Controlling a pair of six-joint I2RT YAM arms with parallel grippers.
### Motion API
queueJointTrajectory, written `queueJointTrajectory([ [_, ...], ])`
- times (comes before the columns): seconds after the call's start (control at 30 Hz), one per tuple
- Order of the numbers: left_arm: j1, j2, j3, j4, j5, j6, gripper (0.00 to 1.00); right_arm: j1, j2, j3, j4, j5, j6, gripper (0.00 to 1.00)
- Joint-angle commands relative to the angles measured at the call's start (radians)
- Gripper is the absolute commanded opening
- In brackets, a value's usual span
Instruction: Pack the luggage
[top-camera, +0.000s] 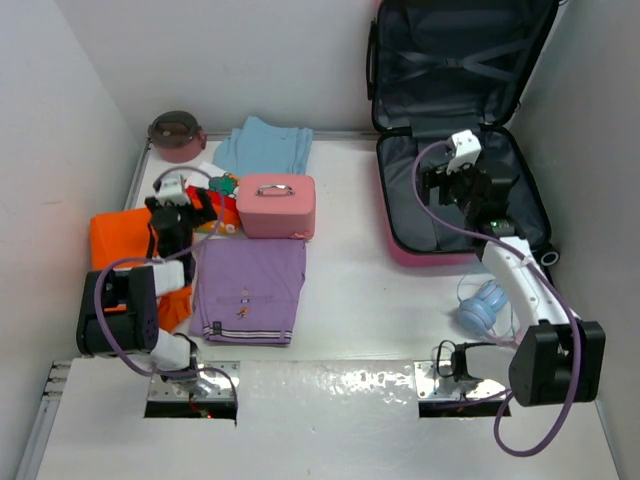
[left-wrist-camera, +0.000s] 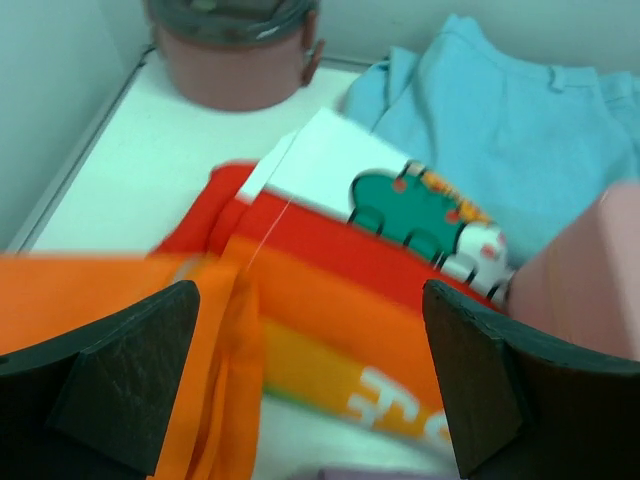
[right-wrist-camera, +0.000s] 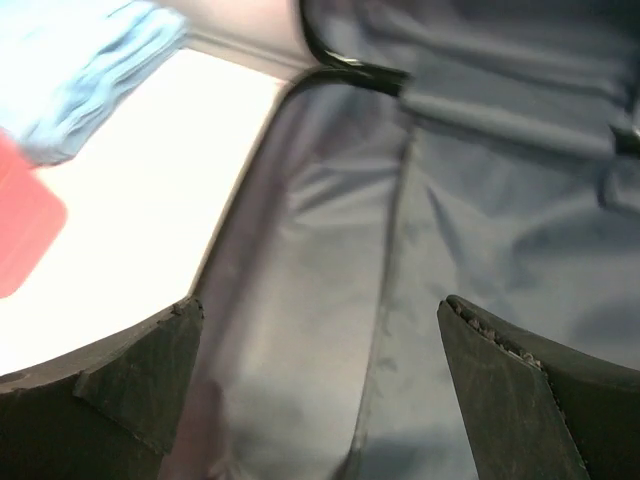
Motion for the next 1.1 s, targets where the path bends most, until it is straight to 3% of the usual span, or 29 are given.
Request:
queueJointTrajectory([
  [0.0,0.011,-0.032,0.199,-0.353,0.088,-0.025,0.89,0.018,-0.007,0.127,-0.179,-0.195,-0.072,0.99],
  [0.17,0.064,-0.096,0.390,-0.693,0.213,0.000,0.81,0.131,0.117,0.516,-0.480,-0.323,-0.243,0.99],
  [0.23,0.096,-0.151,0.451,-0.788,0.292,0.124,0.79,0.171,0.172,0.601,-0.578,-0.410,-0.304,0.99],
  [0.27,0.116,-0.159,0.498,-0.842,0.434,0.206,0.77,0.176,0.183,0.649,-0.583,-0.438,-0.292,0.99],
  [0.3,0.118,-0.160,0.557,-0.932,0.510,0.412,0.74,0.186,0.189,0.655,-0.544,-0.449,-0.237,0.98],
  [0.33,0.109,-0.138,0.701,-1.132,0.568,0.485,0.71,0.186,0.185,0.631,-0.499,-0.449,-0.202,0.97],
  [0.4,0.026,-0.090,0.859,-1.313,0.612,0.677,0.70,0.205,0.177,0.599,-0.409,-0.388,-0.169,0.94],
  [0.43,-0.018,-0.026,1.011,-1.488,0.600,0.728,0.70,0.217,0.175,0.586,-0.396,-0.363,-0.180,0.94],
  [0.47,-0.082,0.008,1.084,-1.554,0.597,0.753,0.70,0.244,0.192,0.594,-0.414,-0.346,-0.220,0.93],
  [0.53,-0.084,0.092,1.236,-1.650,0.673,0.698,0.69,0.257,0.240,0.650,-0.471,-0.351,-0.228,0.90],
  [0.6,-0.094,0.113,1.270,-1.694,0.732,0.765,0.69,0.260,0.327,0.793,-0.601,-0.348,-0.202,0.88],
  [0.67,-0.184,0.106,1.245,-1.735,0.685,0.858,0.69,0.266,0.370,0.879,-0.667,-0.314,-0.211,0.86],
  [0.77,-0.294,0.160,1.256,-1.793,0.618,1.003,0.68,0.269,0.360,0.823,-0.649,-0.289,-0.211,0.86],
  [0.93,-0.310,0.419,1.562,-2.147,0.733,1.184,0.69,0.269,0.242,0.559,-0.513,-0.319,-0.176,0.86],
  [1.07,-0.316,0.510,1.587,-2.105,0.677,1.158,0.70,0.272,0.186,0.471,-0.479,-0.302,-0.180,0.87],
])
